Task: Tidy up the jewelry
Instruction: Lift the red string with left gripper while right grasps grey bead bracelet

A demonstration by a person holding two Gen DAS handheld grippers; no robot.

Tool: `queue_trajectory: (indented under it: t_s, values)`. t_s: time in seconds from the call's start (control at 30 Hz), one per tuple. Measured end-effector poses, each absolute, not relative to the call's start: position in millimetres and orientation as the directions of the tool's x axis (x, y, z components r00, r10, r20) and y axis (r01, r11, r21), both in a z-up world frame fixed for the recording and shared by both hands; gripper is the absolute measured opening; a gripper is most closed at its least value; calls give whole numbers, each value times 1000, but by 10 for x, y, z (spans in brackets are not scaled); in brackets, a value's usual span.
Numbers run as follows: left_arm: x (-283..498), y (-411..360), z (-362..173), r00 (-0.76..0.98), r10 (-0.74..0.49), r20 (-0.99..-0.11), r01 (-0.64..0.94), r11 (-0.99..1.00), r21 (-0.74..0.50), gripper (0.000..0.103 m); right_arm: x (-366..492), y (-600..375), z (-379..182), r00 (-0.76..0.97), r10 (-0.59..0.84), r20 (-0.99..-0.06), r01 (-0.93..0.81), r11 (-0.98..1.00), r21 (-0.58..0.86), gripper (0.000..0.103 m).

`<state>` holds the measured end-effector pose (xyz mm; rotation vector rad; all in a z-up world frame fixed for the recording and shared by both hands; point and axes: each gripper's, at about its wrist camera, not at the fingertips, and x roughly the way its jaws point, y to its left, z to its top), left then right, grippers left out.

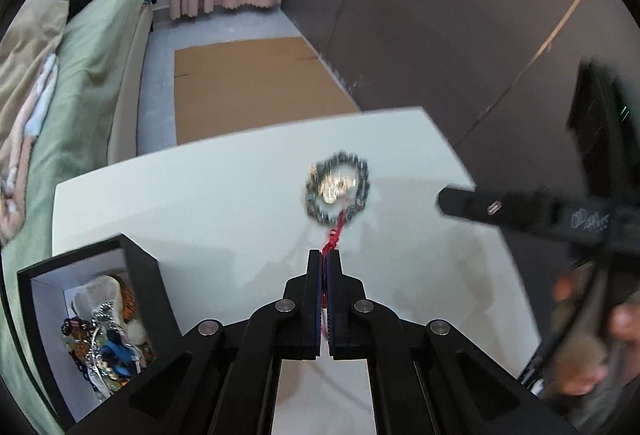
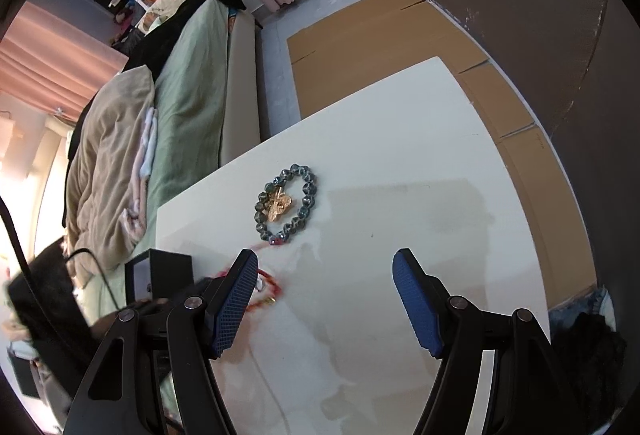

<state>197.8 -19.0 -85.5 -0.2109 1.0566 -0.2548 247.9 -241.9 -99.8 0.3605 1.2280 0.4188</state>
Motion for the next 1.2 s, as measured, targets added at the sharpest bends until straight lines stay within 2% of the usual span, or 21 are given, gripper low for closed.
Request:
queue_trajectory:
  t_s: [0.13, 0.17, 0.23, 0.3, 0.67, 0.97, 1.03, 1.07, 1.13, 1.2]
  values:
    - [2018, -48, -754, 499, -320, -806, 82, 943, -324, 1, 2519, -2344, -1012, 321, 461, -828, -101, 885, 454, 68]
    - [2038, -22, -728, 506, -323, -800, 75, 940, -332, 1, 2533, -2328, -1016, 330, 448, -831, -95, 891, 443, 65]
    - [2040, 76, -684, 523, -328, -786, 56, 934, -353, 1, 2582, -2305, -1047, 327, 452, -830, -91, 889, 448, 52]
    - [2017, 143, -642, 536, -327, -778, 42, 931, -362, 1, 2624, -2239, -1100, 317, 448, -836, -90, 892, 443, 48]
    - [1948, 570, -495, 596, -283, -751, -35, 926, -377, 1, 2696, -1862, -1196, 332, 333, -883, -122, 943, 309, 44]
    - [1815, 652, -422, 615, -273, -740, -55, 921, -386, 1, 2649, -1561, -1270, 394, 139, -908, -191, 979, 68, 43]
    - [1763, 643, -383, 623, -271, -734, -52, 922, -385, 1, 2607, -1518, -1259, 408, 83, -909, -205, 979, -3, 33]
    - [1754, 646, -379, 624, -269, -734, -52, 922, -383, 1, 2595, -1520, -1251, 404, 70, -912, -202, 979, -14, 31]
    - [1714, 642, -381, 622, -265, -737, -54, 924, -378, 1, 2552, -1569, -1229, 394, 69, -917, -186, 982, -6, 18]
    - [1670, 647, -387, 620, -260, -741, -59, 925, -374, 1, 2514, -1634, -1219, 389, 71, -919, -178, 984, 1, 18]
